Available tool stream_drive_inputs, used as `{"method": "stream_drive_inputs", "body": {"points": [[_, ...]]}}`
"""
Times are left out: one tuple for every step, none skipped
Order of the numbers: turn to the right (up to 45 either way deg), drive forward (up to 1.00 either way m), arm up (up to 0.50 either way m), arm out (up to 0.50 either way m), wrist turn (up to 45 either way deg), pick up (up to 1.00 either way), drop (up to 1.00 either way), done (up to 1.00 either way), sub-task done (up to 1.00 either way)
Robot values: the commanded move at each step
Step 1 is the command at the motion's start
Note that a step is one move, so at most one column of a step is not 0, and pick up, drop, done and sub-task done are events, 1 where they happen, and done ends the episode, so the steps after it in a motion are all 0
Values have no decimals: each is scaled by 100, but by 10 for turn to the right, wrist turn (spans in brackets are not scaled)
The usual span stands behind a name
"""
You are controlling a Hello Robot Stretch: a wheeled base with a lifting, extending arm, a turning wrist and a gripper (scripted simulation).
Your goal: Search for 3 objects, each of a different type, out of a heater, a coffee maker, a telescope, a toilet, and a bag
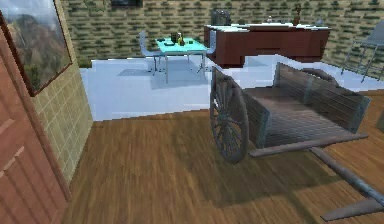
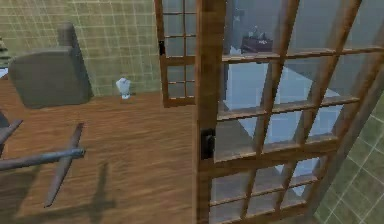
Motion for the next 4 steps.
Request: {"method": "stream_drive_inputs", "body": {"points": [[0, 75, 0, 0, 0, 0, 0, 0, 0], [-240, 0, 0, 0, 0, 0, 0, 0, 0], [0, 100, 0, 0, 0, 0, 0, 0, 0], [0, 100, 0, 0, 0, 0, 0, 0, 0]]}}
